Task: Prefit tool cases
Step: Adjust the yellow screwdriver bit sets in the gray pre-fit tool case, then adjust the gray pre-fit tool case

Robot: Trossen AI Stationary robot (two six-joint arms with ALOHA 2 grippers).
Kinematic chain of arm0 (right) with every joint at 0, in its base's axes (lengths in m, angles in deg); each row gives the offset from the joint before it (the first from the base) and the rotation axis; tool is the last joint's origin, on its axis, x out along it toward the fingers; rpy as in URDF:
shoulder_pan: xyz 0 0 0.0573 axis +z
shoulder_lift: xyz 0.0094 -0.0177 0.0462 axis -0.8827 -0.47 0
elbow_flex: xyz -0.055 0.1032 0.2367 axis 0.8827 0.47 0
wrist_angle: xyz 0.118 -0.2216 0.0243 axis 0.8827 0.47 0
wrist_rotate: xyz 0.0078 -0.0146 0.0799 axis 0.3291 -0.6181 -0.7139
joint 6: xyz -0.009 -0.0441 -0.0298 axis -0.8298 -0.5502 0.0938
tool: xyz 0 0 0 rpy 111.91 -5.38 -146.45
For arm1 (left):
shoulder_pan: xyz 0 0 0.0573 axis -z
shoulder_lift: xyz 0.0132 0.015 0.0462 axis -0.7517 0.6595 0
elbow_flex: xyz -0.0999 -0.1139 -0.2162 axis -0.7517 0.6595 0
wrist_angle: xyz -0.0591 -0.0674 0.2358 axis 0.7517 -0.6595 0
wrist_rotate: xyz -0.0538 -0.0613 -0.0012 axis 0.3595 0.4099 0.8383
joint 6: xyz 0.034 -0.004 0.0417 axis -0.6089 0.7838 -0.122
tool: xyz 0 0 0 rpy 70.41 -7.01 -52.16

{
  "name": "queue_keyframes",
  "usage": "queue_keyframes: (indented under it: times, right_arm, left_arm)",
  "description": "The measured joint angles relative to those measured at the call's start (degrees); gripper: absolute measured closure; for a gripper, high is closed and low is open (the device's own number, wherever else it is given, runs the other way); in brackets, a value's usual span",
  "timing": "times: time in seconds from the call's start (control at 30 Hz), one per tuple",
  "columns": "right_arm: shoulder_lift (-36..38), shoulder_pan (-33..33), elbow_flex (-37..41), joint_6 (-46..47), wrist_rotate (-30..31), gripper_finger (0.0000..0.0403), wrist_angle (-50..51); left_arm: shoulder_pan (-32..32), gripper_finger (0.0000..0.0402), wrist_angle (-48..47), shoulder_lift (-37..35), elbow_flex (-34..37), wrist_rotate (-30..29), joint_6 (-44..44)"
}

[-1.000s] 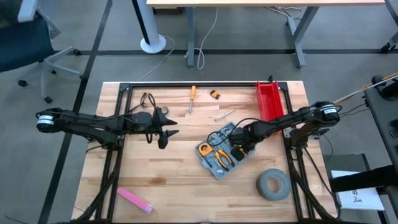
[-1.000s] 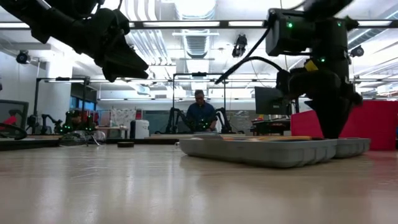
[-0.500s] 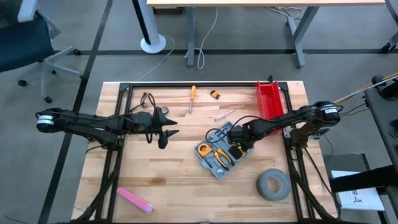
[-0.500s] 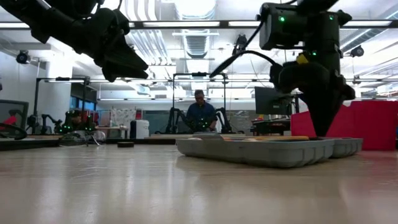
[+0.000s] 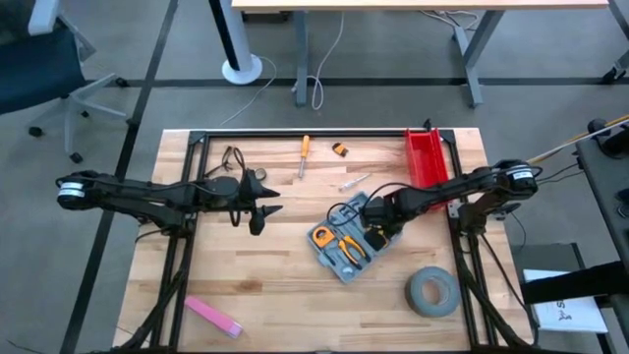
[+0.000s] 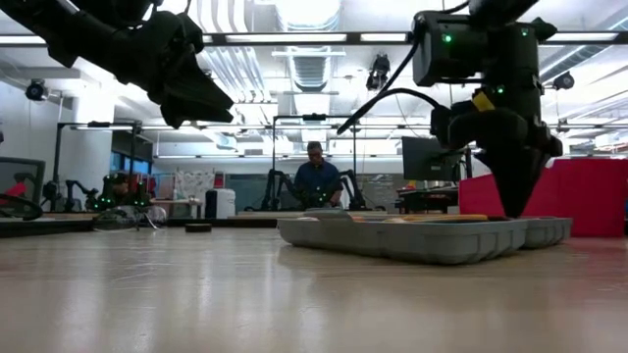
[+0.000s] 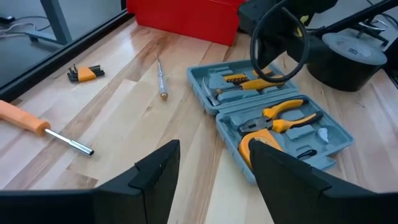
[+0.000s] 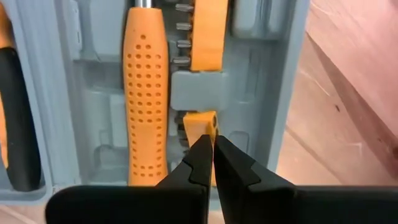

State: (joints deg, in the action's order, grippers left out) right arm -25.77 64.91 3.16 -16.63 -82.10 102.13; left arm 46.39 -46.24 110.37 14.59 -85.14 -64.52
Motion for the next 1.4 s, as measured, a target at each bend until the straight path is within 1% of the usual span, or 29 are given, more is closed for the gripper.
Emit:
queue_keyframes:
  times: [0.07,0.13,0.23,0.3,0.4,0.47,0.7,0.97,1.03,1.23,1.3,1.4]
  right_arm:
    - [0.08,-0.35,0.95,-0.71,-0.06,0.0403,-1.55]
    - [0.00,-0.80,3.48,-1.48,-0.80,0.0403,-5.92]
    - [-1.07,-1.63,7.40,-1.32,-5.07,0.0402,-15.51]
    - [-1.86,-1.55,8.17,-0.51,-6.17,0.0402,-19.17]
    - [-1.37,-1.52,8.17,-0.08,-6.57,0.0402,-18.94]
    - [-0.44,-1.50,7.65,-0.08,-5.86,0.0402,-17.04]
    - [1.99,-1.47,3.78,0.42,-1.43,0.0403,-6.30]
    - [2.05,-1.45,1.51,0.26,-1.43,0.0402,-5.60]
    - [2.14,-1.45,0.99,0.22,-0.14,0.0402,-4.95]
    - [2.36,-1.45,-1.25,-1.39,7.82,0.0403,-5.52]
    - [2.36,-1.45,-1.77,-1.87,11.13,0.0403,-6.59]
    - [2.38,-1.56,-1.88,-4.10,13.38,0.0403,-10.23]
  left_arm:
    - [0.00,0.0198,0.00,0.00,0.00,0.02,-0.02]
    - [0.00,0.0198,0.01,0.00,0.00,0.01,-0.11]
    - [0.00,0.0198,0.09,-0.04,0.00,0.00,-0.24]
    - [0.00,0.0198,0.11,-0.06,0.00,0.00,-0.22]
    - [0.00,0.0198,-0.16,-0.22,0.00,0.00,-0.22]
    - [0.00,0.0198,0.00,-0.33,0.00,-0.02,-0.21]
    - [0.00,0.0198,-0.06,-0.80,0.00,-0.02,-0.04]
    - [0.00,0.0198,-0.31,-1.20,0.00,-0.02,0.31]
    - [0.00,0.0198,-0.56,-1.20,0.00,-0.02,0.31]
    - [0.00,0.0198,-0.76,-1.18,0.00,-0.02,0.31]
    - [0.00,0.0198,-0.80,-1.18,0.00,-0.02,0.31]
    - [0.00,0.0198,-0.80,-1.18,0.00,-0.02,0.31]
